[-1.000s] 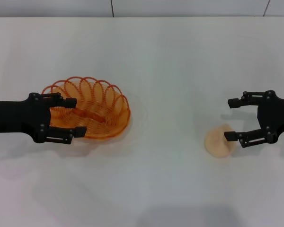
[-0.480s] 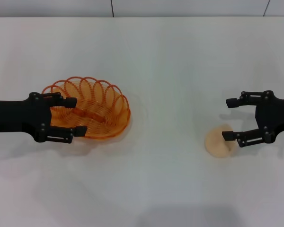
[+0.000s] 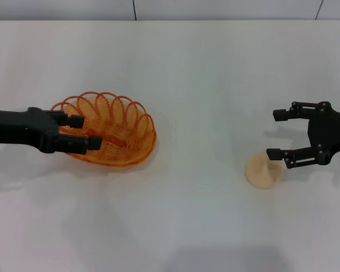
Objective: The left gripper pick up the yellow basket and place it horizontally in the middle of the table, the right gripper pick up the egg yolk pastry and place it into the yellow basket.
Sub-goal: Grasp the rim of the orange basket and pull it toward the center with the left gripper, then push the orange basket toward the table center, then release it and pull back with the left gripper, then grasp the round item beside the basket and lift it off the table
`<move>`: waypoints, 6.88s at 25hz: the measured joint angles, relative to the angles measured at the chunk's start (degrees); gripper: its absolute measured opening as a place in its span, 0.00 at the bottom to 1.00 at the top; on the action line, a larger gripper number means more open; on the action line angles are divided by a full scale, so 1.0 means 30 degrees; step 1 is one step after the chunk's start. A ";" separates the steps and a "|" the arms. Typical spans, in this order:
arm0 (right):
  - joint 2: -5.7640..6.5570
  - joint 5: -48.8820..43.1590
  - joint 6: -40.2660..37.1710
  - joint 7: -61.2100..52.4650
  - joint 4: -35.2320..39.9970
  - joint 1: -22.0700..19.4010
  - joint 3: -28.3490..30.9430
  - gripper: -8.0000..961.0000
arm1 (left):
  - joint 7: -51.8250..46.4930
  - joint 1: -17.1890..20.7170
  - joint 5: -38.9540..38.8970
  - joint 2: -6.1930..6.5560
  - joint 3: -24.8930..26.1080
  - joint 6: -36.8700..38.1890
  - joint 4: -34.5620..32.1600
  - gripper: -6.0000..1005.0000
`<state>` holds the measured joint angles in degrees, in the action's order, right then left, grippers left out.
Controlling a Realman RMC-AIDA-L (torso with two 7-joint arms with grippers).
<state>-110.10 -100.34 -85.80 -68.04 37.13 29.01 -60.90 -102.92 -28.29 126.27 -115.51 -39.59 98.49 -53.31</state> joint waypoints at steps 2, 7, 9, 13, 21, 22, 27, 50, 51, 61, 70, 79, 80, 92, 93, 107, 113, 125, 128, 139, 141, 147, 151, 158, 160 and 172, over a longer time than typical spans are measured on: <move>-0.0103 0.0001 0.0034 0.0136 0.0146 -0.0116 -0.0002 0.91 | -0.1777 -0.0044 0.0409 -0.0071 -0.0124 0.0287 -0.0940 0.82; -0.0356 -0.0039 0.0008 0.0317 0.0703 -0.0424 -0.0002 0.91 | -0.6677 -0.0659 0.1714 0.0325 -0.0168 0.0472 -0.2230 0.81; -0.0405 -0.0007 -0.0021 0.0326 0.0750 -0.0455 -0.0002 0.91 | -0.8595 -0.1092 0.2729 0.0553 -0.0207 0.0338 -0.2566 0.81; -0.0488 -0.0004 -0.0034 0.0493 0.0862 -0.0468 -0.0003 0.91 | -1.1013 -0.2206 0.5494 0.0869 -0.0274 -0.0192 -0.2796 0.80; -0.0718 -0.0027 0.0023 0.0784 0.1001 -0.0431 -0.0003 0.91 | -1.2387 -0.4256 0.9933 0.0690 -0.0338 -0.2033 -0.1887 0.79; -0.0719 -0.0018 0.0005 0.0806 0.1025 -0.0448 -0.0002 0.91 | -1.2409 -0.4369 1.0064 0.0673 -0.0342 -0.2254 -0.1635 0.78; -0.0768 0.0009 -0.0046 0.0838 0.1066 -0.0480 -0.0003 0.91 | -1.2367 -0.4872 1.0189 0.0593 -0.0802 -0.4115 0.0525 0.77; -0.0950 0.0018 0.0095 0.1031 0.1186 -0.0687 0.0062 0.91 | -1.2466 -0.5000 1.0425 0.0117 -0.1803 -0.6610 0.2271 0.66; -0.0964 0.0019 0.0094 0.1031 0.1187 -0.0695 0.0103 0.91 | -1.2467 -0.5001 1.0424 0.0109 -0.1802 -0.6629 0.2270 0.64; -0.1040 0.0018 -0.0017 0.0954 0.1186 -0.0738 0.0262 0.91 | -1.2358 -0.5008 1.0375 0.0060 -0.1800 -0.6641 0.2173 0.35; -0.1045 0.0018 -0.0230 0.0994 0.1347 -0.0905 0.0423 0.91 | -1.3082 -0.4700 0.9156 -0.0411 -0.1789 -0.5450 0.0473 0.12; -0.1243 0.0026 -0.0779 0.1500 0.1893 -0.1331 0.0953 0.91 | -1.6643 -0.4180 0.7459 -0.1255 -0.2744 -0.4277 -0.1217 0.10; -0.1275 0.0027 -0.0784 0.1647 0.1914 -0.1399 0.0953 0.91 | -1.7311 -0.4044 0.6997 -0.1258 -0.3172 -0.4442 -0.1275 0.10; -0.1450 -0.0012 -0.0817 0.2039 0.1949 -0.1713 0.0965 0.91 | -2.2904 -0.2441 0.3900 -0.1326 -0.8614 -0.7063 -0.2180 0.09; -0.1450 -0.0012 -0.0817 0.2039 0.1949 -0.1713 0.0965 0.91 | -2.3088 -0.2056 0.3154 -0.1328 -0.8707 -0.7510 -0.2176 0.09; -0.1393 -0.0113 -0.0875 0.2263 0.1947 -0.1878 0.0964 0.91 | -2.3148 -0.1184 0.2241 -0.1378 -0.8786 -0.8190 -0.1512 0.09; -0.1350 -0.0131 -0.0810 0.2319 0.1946 -0.1879 0.0964 0.91 | -2.3114 -0.1190 0.1953 -0.1339 -0.9053 -0.8336 -0.1325 0.12; -0.1412 -0.0131 -0.0854 0.2567 0.1933 -0.1879 0.0963 0.91 | -2.3142 -0.1170 0.1839 -0.1258 -0.8871 -0.8260 -0.1249 0.29; -0.1413 -0.0129 -0.0854 0.2566 0.1923 -0.1878 0.0963 0.91 | -2.3085 -0.1150 0.1810 -0.1238 -0.8875 -0.8241 -0.1232 0.42; -0.1413 -0.0083 -0.0876 0.2398 0.1896 -0.1934 0.0964 0.91 | -2.0723 -0.0968 0.1510 -0.1156 -0.7967 -0.7712 -0.1578 0.80; -0.1414 -0.0013 -0.0876 0.2388 0.1894 -0.2032 0.0975 0.91 | -1.8358 -0.0892 0.1023 -0.1133 -0.6897 -0.7311 -0.1581 0.80; -0.1443 0.0037 -0.0874 0.2298 0.1870 -0.2307 0.1400 0.91 | -0.9793 -0.0452 -0.1045 -0.1051 -0.3444 -0.6093 -0.0519 0.80; -0.1440 0.0047 -0.0942 0.2102 0.1906 -0.2589 0.1465 0.91 | -0.4275 0.0424 -0.3488 -0.1012 -0.2239 -0.5513 0.0193 0.80; -0.1444 0.0051 -0.1126 0.2116 0.1888 -0.2874 0.1750 0.91 | 0.2714 0.1162 -0.4675 -0.0969 -0.2150 -0.2779 0.0522 0.80; -0.1443 0.0051 -0.1138 0.2109 0.1890 -0.2888 0.1754 0.91 | 0.4400 0.1193 -0.4394 -0.0939 -0.2169 -0.1262 0.0545 0.79; -0.1377 -0.0221 -0.1531 0.0756 0.2219 -0.2678 0.1597 0.91 | 0.7980 0.1538 -0.1935 -0.0343 -0.0597 0.1370 0.1045 0.80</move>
<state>-114.23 -101.00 -90.39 -65.77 43.79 20.98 -56.11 -78.98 -23.67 120.47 -116.54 -41.39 102.60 -50.17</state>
